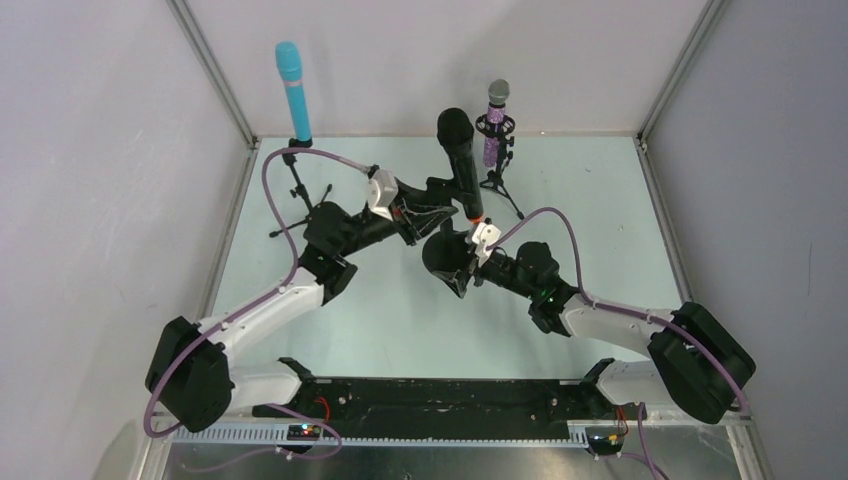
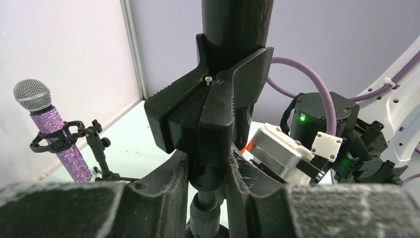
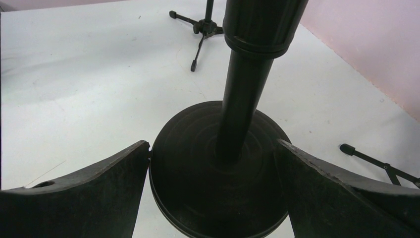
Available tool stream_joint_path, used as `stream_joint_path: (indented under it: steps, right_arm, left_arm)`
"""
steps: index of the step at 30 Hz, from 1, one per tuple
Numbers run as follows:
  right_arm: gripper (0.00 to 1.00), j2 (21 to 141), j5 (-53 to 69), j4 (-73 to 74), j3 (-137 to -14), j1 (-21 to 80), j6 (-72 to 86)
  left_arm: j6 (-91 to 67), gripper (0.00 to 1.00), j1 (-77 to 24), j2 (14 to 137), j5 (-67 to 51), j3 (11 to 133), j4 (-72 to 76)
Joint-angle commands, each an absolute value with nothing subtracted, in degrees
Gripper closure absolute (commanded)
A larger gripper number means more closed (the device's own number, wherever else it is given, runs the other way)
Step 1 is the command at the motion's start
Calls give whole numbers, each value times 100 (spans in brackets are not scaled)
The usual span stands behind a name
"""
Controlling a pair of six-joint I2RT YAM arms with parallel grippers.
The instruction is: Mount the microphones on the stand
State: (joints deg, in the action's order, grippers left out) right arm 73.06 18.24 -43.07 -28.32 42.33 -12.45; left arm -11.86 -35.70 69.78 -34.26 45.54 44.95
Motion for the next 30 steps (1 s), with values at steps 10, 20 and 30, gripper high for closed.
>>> stream_joint_path:
  steps: [10,20,30]
  right_arm:
    - [0,7611,1121,-3157,-2883,4462,-1471]
    - [1,7725,935,-2921,-2883,4497,-1502]
    - [1,7829,823,-2694,-2887,4516,-1499]
  left_arm:
    - [-620,100,-3654,6048,-2324,4789,5280]
    - [-521,100,-3651,5878,-2223,5052,4843]
    - [-212,100,-3638,5572,-1904,5201,4378]
